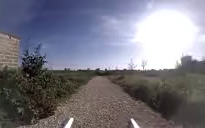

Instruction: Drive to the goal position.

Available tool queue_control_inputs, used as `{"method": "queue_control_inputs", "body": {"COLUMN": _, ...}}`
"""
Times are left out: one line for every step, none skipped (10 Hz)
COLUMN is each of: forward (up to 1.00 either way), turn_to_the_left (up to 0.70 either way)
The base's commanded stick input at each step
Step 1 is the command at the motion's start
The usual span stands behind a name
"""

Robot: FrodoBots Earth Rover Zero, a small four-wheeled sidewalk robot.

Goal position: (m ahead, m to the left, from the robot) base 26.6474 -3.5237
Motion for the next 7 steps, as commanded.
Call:
{"method": "queue_control_inputs", "body": {"forward": 0.5, "turn_to_the_left": 0.0}}
{"method": "queue_control_inputs", "body": {"forward": 0.5, "turn_to_the_left": 0.0}}
{"method": "queue_control_inputs", "body": {"forward": 0.5, "turn_to_the_left": 0.0}}
{"method": "queue_control_inputs", "body": {"forward": 0.5, "turn_to_the_left": 0.0}}
{"method": "queue_control_inputs", "body": {"forward": 0.5, "turn_to_the_left": 0.0}}
{"method": "queue_control_inputs", "body": {"forward": 0.5, "turn_to_the_left": 0.0}}
{"method": "queue_control_inputs", "body": {"forward": 0.5, "turn_to_the_left": 0.0}}
